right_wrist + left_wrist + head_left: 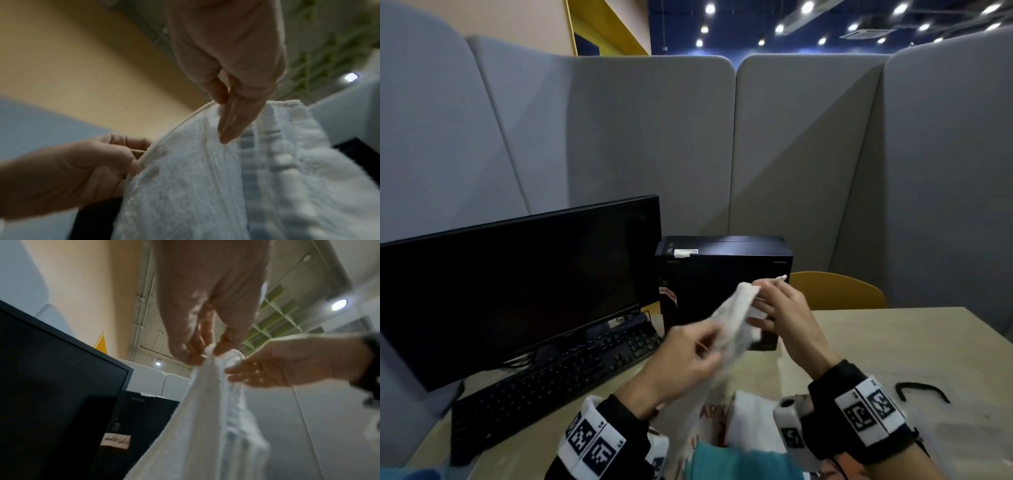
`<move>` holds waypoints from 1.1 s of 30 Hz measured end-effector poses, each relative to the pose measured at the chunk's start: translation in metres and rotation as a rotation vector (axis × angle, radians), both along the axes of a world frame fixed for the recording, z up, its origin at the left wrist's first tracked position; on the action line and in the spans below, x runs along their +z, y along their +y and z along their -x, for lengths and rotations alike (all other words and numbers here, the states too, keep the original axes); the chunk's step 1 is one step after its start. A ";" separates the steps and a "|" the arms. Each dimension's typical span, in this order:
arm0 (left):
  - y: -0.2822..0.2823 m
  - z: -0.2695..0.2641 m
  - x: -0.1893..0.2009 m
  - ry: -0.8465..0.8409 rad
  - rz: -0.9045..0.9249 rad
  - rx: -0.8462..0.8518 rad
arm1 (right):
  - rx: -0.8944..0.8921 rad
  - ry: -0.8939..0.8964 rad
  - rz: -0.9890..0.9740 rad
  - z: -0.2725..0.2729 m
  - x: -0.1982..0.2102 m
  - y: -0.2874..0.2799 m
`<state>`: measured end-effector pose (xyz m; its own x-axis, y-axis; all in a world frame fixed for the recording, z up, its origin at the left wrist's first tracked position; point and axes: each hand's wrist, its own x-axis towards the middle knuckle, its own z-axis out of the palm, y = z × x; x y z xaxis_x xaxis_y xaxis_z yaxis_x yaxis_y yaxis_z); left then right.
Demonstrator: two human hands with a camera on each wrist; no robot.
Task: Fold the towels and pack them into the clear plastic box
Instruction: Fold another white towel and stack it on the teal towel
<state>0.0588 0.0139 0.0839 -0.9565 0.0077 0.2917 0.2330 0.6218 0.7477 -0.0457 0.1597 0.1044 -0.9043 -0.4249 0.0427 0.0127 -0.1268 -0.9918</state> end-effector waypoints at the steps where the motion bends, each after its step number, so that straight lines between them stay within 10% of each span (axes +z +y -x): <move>1: 0.005 -0.002 0.002 -0.095 -0.038 -0.134 | 0.036 -0.061 0.077 -0.002 0.003 0.000; 11: -0.016 0.016 -0.033 -0.110 -0.463 0.398 | 0.319 0.057 0.408 -0.015 0.060 0.019; 18: -0.017 0.003 -0.035 -0.279 -0.823 0.275 | 0.290 0.159 0.396 -0.001 0.072 0.029; 23: -0.026 0.014 0.012 -0.048 -1.002 0.135 | 0.019 0.199 0.041 0.031 0.055 0.032; 27: -0.032 0.030 0.048 0.113 -0.914 0.220 | -0.026 0.215 -0.181 0.060 0.051 0.031; 33: -0.031 0.019 0.092 0.251 -0.836 0.197 | 0.022 0.403 -0.018 0.042 0.093 0.062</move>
<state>0.0401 -0.0171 0.1761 -0.8256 -0.4583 0.3292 0.3970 -0.0572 0.9160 -0.0874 0.2215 0.1971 -0.8072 -0.4481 0.3842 -0.3752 -0.1131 -0.9200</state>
